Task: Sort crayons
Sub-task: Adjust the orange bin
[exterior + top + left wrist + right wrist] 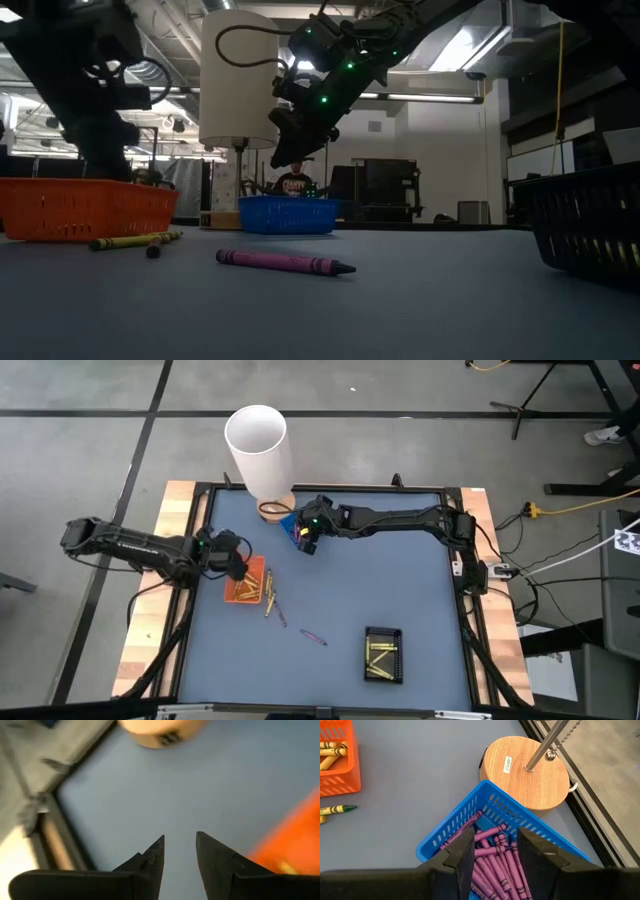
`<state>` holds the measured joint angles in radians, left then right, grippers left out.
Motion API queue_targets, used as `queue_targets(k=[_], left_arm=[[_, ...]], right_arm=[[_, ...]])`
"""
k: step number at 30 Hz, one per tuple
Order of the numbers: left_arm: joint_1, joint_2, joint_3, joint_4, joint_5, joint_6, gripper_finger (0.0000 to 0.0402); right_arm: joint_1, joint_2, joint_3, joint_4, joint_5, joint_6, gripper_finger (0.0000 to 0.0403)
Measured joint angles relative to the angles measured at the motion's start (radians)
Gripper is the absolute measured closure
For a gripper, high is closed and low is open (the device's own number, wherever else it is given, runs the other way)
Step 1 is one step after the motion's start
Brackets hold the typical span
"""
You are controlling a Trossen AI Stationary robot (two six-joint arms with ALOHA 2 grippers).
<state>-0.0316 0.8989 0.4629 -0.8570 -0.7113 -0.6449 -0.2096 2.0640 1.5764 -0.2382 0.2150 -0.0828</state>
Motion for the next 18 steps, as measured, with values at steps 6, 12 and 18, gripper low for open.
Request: queue_targets(k=[6, 12, 18], left_arm=[[0.081, 0.000, 0.014, 0.009, -0.103, 0.020, 0.0306], [0.076, 0.000, 0.128, 0.078, 0.076, 0.107, 0.0306], [0.035, -0.001, 0.250, 0.167, 0.430, 0.059, 0.0306]], right_arm=[[0.000, 0.000, 0.000, 0.000, 0.000, 0.000, 0.0258], [0.000, 0.000, 0.000, -0.001, 0.000, 0.000, 0.0258], [0.000, -0.007, 0.000, -0.067, -0.001, 0.000, 0.0258]])
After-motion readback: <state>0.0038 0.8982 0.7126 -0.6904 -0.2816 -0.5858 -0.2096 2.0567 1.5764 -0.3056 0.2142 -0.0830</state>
